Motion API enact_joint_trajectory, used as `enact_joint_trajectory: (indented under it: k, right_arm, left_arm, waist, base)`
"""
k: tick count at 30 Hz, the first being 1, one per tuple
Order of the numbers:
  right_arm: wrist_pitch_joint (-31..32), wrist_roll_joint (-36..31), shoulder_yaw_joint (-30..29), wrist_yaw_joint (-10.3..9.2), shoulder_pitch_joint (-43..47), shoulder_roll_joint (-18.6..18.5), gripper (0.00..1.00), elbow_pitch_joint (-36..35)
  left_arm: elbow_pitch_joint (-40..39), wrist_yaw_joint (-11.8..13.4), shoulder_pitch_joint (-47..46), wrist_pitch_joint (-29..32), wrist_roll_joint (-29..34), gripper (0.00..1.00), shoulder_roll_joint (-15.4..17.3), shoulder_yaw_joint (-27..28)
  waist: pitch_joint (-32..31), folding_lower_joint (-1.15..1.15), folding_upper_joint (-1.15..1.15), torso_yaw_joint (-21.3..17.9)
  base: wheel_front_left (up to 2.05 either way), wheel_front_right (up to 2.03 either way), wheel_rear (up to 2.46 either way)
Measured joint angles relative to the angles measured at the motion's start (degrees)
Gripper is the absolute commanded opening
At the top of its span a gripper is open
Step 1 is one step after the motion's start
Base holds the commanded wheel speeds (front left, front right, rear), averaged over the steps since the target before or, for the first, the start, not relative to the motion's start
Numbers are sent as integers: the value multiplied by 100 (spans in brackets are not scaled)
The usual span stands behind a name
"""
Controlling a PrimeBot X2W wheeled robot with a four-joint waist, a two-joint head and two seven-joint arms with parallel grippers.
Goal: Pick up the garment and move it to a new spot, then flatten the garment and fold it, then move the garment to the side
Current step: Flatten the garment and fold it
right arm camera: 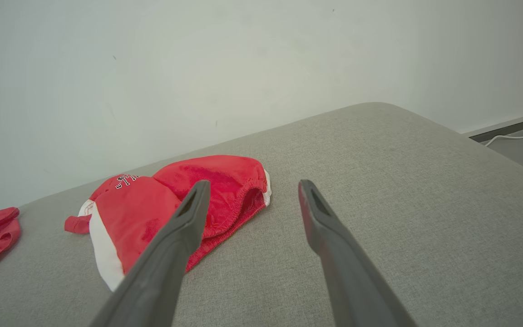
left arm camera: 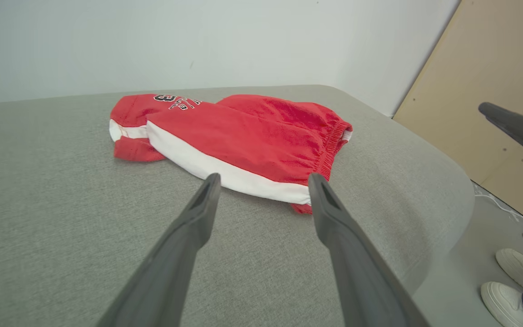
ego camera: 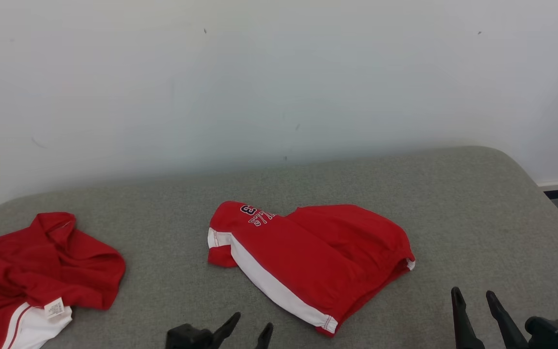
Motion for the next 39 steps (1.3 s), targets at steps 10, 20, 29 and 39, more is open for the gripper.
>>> enact_joint_trajectory:
  k: [10, 20, 29, 39]
  right_arm:
    - [207, -102, 244, 100, -511, -58, 100, -110]
    - [198, -97, 339, 200, -808, 56, 100, 94]
    - [200, -98, 483, 335, -1036, 53, 100, 136]
    - [187, -97, 500, 400, -1057, 45, 100, 86]
  left_arm:
    - [2356, -19, -2676, 1577, 948, 100, -1154, -913]
    - [3376, 92, -3922, 2544, 793, 100, -1254, -1135]
    - [3620, 290, -4144, 2490, 141, 100, -1251, -1173]
    - [4020, 386, -4674, 2365, -227, 100, -1252, -1462]
  waist:
    - [634, 1, 1, -1521]
    - [1308, 1, 1, -2581]
    - [1455, 0, 1, -2806]
    - [2008, 0, 1, -2918]
  base:
    - [0, 0, 0]
    - [0, 0, 0]
    - [0, 0, 0]
    - [0, 0, 0]
